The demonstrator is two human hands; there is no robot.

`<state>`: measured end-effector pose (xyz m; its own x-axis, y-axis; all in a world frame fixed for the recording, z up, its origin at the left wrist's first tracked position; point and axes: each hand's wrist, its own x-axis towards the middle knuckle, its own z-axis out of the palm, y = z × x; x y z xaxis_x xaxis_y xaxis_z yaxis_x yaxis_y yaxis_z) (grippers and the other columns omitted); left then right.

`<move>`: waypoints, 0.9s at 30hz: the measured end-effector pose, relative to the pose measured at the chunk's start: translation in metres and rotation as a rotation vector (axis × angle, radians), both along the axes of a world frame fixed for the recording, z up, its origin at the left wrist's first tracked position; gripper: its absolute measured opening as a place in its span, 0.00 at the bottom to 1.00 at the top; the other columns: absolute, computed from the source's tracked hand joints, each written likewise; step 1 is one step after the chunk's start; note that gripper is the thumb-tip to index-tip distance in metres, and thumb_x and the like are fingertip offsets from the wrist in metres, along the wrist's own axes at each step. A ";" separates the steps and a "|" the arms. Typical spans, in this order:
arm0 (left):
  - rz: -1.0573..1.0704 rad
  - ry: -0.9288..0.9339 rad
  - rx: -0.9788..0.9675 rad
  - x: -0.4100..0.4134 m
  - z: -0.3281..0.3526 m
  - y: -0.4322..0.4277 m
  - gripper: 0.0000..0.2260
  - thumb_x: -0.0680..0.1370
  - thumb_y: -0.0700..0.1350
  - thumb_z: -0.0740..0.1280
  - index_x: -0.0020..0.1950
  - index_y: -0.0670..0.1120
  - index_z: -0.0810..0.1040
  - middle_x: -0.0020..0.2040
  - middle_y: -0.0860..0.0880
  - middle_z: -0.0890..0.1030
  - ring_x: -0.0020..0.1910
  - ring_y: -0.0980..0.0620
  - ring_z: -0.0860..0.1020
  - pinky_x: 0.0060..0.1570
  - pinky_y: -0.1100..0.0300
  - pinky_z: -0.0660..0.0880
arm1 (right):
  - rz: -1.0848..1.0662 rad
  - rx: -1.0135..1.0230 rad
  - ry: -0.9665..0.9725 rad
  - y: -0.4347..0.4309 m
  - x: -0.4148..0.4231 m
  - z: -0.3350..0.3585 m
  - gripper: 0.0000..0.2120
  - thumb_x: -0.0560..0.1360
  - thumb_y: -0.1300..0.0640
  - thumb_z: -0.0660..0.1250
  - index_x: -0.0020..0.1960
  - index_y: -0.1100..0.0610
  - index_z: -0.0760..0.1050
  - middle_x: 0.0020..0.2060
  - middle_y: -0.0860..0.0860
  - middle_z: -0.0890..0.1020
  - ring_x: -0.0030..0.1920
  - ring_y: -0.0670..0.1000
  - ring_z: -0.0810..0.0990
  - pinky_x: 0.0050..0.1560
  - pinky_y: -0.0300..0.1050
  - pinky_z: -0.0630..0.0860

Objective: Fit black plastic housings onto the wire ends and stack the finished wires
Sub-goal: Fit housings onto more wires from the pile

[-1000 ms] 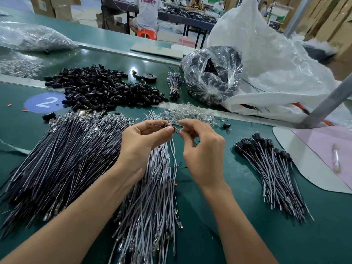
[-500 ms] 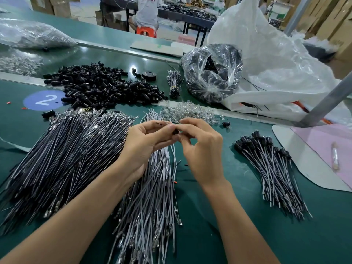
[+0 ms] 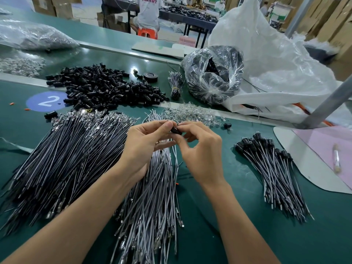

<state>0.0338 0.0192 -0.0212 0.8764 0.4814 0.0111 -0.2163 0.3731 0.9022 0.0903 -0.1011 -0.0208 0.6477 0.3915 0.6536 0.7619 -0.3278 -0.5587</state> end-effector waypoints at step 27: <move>-0.220 0.014 0.175 -0.001 0.007 0.008 0.17 0.70 0.54 0.69 0.51 0.43 0.83 0.48 0.45 0.85 0.45 0.51 0.81 0.51 0.57 0.77 | 0.408 0.387 0.959 -0.021 0.012 0.021 0.19 0.69 0.54 0.70 0.59 0.57 0.75 0.35 0.56 0.84 0.30 0.48 0.80 0.32 0.38 0.76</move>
<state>0.0328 0.0268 -0.0145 0.9603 0.2714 0.0643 -0.1343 0.2478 0.9594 0.1027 -0.1218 0.0002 0.8192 0.5686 0.0750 -0.0297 0.1726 -0.9845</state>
